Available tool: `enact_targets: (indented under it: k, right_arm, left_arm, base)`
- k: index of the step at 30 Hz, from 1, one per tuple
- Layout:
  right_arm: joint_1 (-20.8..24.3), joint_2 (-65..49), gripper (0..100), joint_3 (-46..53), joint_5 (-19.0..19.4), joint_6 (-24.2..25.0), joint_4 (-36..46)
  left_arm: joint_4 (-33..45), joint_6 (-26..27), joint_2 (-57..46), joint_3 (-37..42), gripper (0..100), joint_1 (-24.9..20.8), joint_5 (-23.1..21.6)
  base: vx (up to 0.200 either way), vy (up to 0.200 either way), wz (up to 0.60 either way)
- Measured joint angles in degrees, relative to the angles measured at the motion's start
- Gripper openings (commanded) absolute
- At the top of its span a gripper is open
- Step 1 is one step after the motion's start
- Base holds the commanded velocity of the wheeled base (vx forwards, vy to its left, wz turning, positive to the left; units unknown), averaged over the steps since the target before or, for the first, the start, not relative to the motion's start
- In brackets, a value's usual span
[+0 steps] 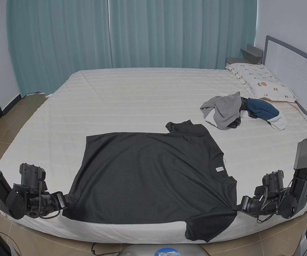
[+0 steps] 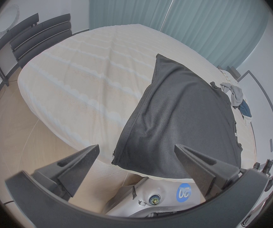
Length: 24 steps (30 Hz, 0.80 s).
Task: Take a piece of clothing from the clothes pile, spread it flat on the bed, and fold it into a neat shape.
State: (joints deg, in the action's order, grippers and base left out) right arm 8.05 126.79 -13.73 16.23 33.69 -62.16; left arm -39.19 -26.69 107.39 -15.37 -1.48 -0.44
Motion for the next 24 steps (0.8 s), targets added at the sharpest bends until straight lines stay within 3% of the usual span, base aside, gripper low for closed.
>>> enact_targets:
  k: [4, 5, 13, 24]
  right_arm:
    - [0.0, -0.3, 0, 0.9, -0.1, 0.0, 0.0]
    - [0.0, -0.3, 100, 1.0, -0.1, 0.0, 0.0]
    - [-0.1, -1.0, 100, 1.5, 0.1, 0.3, -0.1]
    - [0.4, -6.5, 100, 1.5, 0.3, 6.4, -0.1]
  left_arm:
    - [0.0, -0.1, 0.0, -0.1, 100, 0.0, 0.0]
    - [0.0, -0.1, 0.0, -0.1, 100, 0.0, -0.1]
    - [0.0, -2.5, 0.0, -0.7, 100, -0.1, 0.0]
    - [0.1, -3.7, 0.1, -1.9, 100, 0.2, -0.2]
  base:
    - [0.000, 0.000, 0.00]
    - [0.000, 0.000, 0.00]
    - [0.000, 0.000, 0.00]
    - [0.000, 0.200, 0.00]
